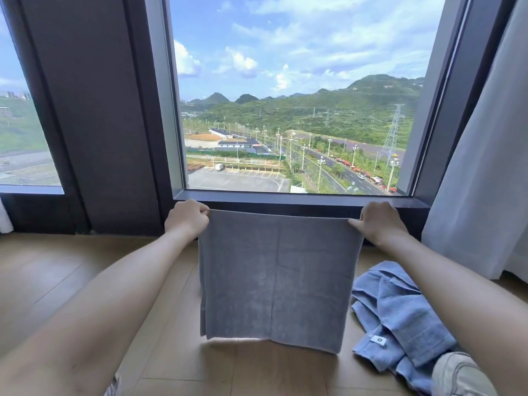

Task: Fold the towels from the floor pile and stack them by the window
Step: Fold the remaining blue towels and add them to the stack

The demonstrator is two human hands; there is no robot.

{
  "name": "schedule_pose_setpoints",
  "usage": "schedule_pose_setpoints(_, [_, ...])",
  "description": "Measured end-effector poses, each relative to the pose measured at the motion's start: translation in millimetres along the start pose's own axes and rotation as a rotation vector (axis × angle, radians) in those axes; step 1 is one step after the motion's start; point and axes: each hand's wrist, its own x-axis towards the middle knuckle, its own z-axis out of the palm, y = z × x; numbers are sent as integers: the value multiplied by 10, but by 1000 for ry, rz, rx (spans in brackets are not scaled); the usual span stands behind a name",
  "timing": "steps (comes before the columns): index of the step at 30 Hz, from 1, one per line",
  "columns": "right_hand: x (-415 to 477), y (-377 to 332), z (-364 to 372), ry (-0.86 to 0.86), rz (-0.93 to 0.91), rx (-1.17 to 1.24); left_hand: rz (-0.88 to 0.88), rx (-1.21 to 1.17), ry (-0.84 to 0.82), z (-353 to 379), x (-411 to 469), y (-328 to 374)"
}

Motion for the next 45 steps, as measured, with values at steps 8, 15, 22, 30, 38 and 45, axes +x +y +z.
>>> schedule_pose_setpoints(8, [15,-44,-61,108,-63,104,136,-42,104,-59,10,-56])
schedule_pose_setpoints(15, [2,-63,-60,79,-8,34,127,52,47,-20,-31,-23])
schedule_pose_setpoints(22, [17,-69,-75,103,81,160,-35,-55,-16,11,10,5])
schedule_pose_setpoints(30, [-39,-67,18,-326,326,423,-353,-405,-207,85,37,14])
schedule_pose_setpoints(38, [-135,-263,94,-516,294,566,-388,-684,-346,185,-61,122])
schedule_pose_setpoints(45, [-21,-341,73,-127,502,1031,-444,-803,-295,181,-64,327])
